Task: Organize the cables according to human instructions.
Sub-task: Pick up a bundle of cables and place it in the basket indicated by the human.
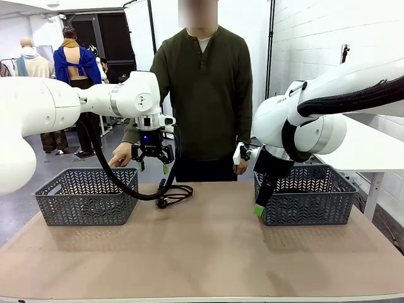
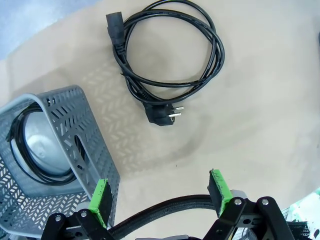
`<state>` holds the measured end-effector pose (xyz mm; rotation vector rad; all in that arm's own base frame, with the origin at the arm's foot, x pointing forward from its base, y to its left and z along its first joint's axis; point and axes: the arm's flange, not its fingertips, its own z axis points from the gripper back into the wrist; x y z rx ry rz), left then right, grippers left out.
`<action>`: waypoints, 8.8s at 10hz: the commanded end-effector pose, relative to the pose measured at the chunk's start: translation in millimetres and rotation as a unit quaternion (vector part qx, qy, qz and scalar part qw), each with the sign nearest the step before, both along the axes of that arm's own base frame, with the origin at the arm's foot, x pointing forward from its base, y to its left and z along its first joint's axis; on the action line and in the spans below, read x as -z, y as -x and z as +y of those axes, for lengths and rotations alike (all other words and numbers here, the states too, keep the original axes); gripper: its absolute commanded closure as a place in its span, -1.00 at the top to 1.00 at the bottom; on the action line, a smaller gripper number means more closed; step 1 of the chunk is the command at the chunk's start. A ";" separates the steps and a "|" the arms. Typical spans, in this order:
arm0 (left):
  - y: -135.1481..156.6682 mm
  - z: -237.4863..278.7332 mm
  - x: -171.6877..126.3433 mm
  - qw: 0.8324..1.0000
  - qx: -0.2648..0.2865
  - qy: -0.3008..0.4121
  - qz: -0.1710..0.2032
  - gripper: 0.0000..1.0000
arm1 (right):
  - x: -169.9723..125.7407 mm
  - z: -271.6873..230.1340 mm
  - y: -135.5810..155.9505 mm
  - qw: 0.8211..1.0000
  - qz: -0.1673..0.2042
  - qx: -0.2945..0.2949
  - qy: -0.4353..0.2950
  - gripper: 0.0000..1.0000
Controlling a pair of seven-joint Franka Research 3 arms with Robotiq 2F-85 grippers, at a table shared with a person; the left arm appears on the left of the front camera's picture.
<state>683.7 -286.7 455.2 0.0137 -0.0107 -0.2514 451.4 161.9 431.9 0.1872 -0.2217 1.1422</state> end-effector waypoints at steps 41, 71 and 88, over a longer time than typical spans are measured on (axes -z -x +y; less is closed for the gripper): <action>-53.1 -5.6 135.3 0.989 -0.138 0.017 -0.053 -1.00 | 0.2 -0.3 0.3 1.000 0.002 -0.004 0.001 1.00; -12.9 122.3 -149.1 0.982 0.182 0.049 -0.010 -1.00 | 0.2 -0.3 0.3 1.000 0.002 -0.004 0.001 1.00; -4.3 192.1 -133.1 0.972 0.231 0.048 -0.009 -1.00 | 0.2 -0.3 0.3 1.000 0.002 -0.004 0.001 1.00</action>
